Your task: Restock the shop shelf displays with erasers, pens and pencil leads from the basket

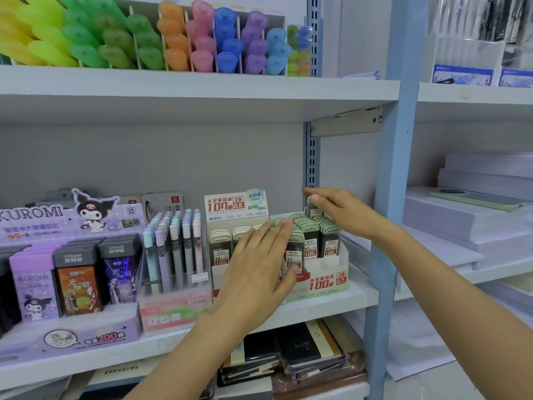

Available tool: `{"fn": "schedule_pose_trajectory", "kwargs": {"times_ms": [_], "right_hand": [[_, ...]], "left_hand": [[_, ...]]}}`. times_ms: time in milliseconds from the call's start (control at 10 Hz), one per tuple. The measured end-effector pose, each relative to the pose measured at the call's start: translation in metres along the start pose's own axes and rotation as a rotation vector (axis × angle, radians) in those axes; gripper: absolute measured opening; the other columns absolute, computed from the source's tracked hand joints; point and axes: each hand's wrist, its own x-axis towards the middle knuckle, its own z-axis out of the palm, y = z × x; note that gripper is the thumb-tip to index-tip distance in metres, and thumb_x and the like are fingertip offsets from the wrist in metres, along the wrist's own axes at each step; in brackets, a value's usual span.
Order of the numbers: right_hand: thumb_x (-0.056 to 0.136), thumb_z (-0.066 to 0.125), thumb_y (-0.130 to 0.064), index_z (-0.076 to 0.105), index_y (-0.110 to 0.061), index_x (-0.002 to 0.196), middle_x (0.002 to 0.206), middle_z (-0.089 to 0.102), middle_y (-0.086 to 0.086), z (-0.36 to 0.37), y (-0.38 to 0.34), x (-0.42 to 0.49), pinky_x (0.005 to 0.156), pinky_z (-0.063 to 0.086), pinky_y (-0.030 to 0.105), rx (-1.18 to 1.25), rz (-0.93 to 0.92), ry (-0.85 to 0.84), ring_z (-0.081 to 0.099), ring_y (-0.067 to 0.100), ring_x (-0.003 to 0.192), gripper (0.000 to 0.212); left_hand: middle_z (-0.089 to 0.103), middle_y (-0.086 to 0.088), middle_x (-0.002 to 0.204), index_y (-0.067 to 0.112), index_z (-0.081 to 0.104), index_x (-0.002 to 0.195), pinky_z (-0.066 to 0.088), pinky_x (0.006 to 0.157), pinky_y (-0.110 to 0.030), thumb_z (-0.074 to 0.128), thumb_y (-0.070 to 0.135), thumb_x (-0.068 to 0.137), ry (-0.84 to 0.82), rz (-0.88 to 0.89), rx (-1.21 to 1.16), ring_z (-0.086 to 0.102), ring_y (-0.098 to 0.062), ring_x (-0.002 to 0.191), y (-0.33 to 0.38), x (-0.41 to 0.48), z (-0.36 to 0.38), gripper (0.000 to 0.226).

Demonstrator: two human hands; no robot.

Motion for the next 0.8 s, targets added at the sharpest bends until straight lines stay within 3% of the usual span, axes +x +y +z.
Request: {"fn": "schedule_pose_trajectory", "kwargs": {"times_ms": [100, 200, 400, 500, 600, 700, 800], "right_hand": [[0.099, 0.019, -0.057, 0.034, -0.021, 0.149, 0.154, 0.036, 0.001, 0.006, 0.005, -0.005, 0.118, 0.022, 0.038, -0.019, 0.125, -0.13, 0.032, 0.017, 0.142, 0.064], [0.096, 0.012, -0.063, 0.027, -0.022, 0.152, 0.159, 0.025, -0.003, 0.01, 0.009, -0.008, 0.115, 0.013, 0.031, 0.015, 0.187, -0.205, 0.021, 0.014, 0.146, 0.071], [0.099, 0.02, -0.055, 0.03, -0.025, 0.151, 0.159, 0.021, -0.008, 0.015, 0.006, -0.027, 0.111, 0.009, 0.023, 0.051, 0.022, 0.204, 0.016, 0.005, 0.145, 0.061], [0.098, 0.019, -0.054, 0.036, -0.022, 0.147, 0.156, 0.031, -0.002, 0.035, 0.005, -0.042, 0.112, 0.016, 0.025, 0.035, 0.025, 0.174, 0.025, 0.008, 0.142, 0.062], [0.096, 0.022, -0.052, 0.048, -0.018, 0.141, 0.15, 0.041, 0.003, 0.045, 0.003, -0.043, 0.116, 0.026, 0.037, 0.048, 0.038, 0.157, 0.036, 0.016, 0.138, 0.061], [0.1, 0.033, -0.044, 0.047, -0.021, 0.141, 0.151, 0.039, 0.001, 0.039, 0.0, -0.044, 0.116, 0.028, 0.043, 0.07, 0.036, 0.137, 0.034, 0.016, 0.139, 0.049], [0.098, 0.038, -0.047, 0.044, -0.027, 0.143, 0.155, 0.032, -0.006, 0.023, -0.013, -0.061, 0.116, 0.027, 0.042, 0.097, -0.023, 0.236, 0.027, 0.009, 0.141, 0.05]], "left_hand": [[0.009, 0.008, 0.163, 0.025, -0.005, 0.155, -0.03, 0.103, -0.015, 0.028, 0.053, 0.099, -0.002, -0.009, 0.015, -0.002, -0.008, 0.148, 0.001, 0.001, 0.001, 0.072], [0.009, 0.006, 0.163, 0.024, -0.005, 0.155, -0.022, 0.11, -0.022, 0.03, 0.052, 0.099, -0.013, -0.03, 0.014, -0.002, -0.009, 0.149, 0.002, 0.003, 0.001, 0.072], [0.0, 0.001, 0.164, 0.018, -0.009, 0.155, -0.011, 0.12, -0.036, 0.027, 0.051, 0.099, -0.025, -0.072, 0.12, -0.004, -0.015, 0.151, 0.006, 0.002, 0.001, 0.074], [0.002, -0.002, 0.164, 0.015, -0.01, 0.154, -0.008, 0.122, -0.039, 0.025, 0.052, 0.099, -0.047, -0.106, 0.145, -0.002, -0.017, 0.151, 0.009, 0.003, 0.004, 0.075], [0.005, -0.002, 0.164, 0.015, -0.011, 0.154, -0.011, 0.119, -0.037, 0.026, 0.052, 0.1, -0.058, -0.129, 0.145, -0.001, -0.016, 0.151, 0.008, 0.005, 0.006, 0.076], [-0.001, -0.002, 0.165, 0.014, -0.013, 0.153, -0.012, 0.119, -0.036, 0.027, 0.052, 0.1, -0.063, -0.125, 0.152, -0.005, -0.016, 0.151, 0.011, 0.006, 0.003, 0.077], [-0.005, 0.001, 0.164, 0.018, -0.014, 0.153, -0.015, 0.119, -0.032, 0.024, 0.053, 0.099, 0.021, -0.109, 0.11, -0.012, -0.011, 0.149, 0.01, -0.011, -0.009, 0.075]]}}
